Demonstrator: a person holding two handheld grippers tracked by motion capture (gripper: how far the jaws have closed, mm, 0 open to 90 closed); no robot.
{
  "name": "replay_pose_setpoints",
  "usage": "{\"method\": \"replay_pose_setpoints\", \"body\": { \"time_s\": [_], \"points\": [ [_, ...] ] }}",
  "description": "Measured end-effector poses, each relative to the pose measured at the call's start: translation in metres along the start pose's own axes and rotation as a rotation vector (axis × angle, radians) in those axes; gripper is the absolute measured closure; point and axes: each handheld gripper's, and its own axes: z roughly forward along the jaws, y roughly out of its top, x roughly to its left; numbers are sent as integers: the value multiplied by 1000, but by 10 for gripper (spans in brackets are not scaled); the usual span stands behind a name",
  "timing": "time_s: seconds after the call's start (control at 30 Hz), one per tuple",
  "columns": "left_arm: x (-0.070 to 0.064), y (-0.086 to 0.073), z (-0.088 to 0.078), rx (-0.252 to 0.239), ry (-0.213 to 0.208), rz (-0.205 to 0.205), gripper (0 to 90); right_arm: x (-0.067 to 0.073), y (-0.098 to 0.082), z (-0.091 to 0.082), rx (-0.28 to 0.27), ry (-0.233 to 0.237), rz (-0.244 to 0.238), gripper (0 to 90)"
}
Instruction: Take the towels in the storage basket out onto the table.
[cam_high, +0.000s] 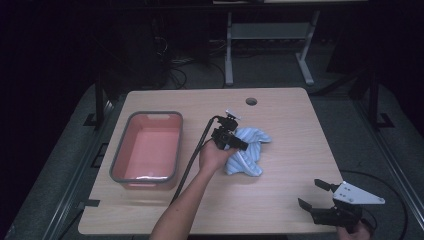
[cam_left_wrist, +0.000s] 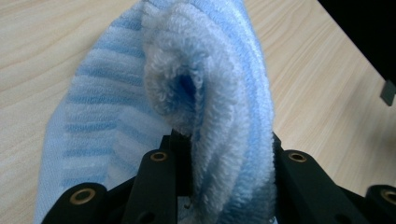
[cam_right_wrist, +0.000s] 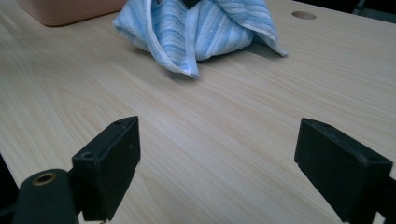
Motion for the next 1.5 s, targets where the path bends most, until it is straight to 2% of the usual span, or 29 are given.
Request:
{"method": "replay_pose_setpoints", "body": {
  "time_s": [0.23, 0.73, 0.93, 1.0, 1.13, 1.37, 1.5],
  "points": [
    [1, -4, 4, -9, 15, -8, 663, 0, 0, -1, 0, 1, -4, 138],
    [-2, -8, 18, 17, 33, 0, 606, 0, 0, -1, 2, 3, -10, 137],
    [-4, -9, 17, 22, 41, 13, 546, 2, 1, 2, 6, 4, -13, 138],
    [-4, -10, 18, 27, 25, 9, 549, 4, 2, 3, 11, 7, -16, 138],
    [-4, -11, 17, 24, 30, 16, 526, 5, 2, 4, 15, 10, -19, 138],
    [-6, -10, 10, -13, 18, -2, 464, 4, 1, 3, 15, -2, -16, 137],
    [-7, -10, 5, -19, 23, 13, 438, 3, 2, 2, 13, -4, -13, 137]
  ]
}}
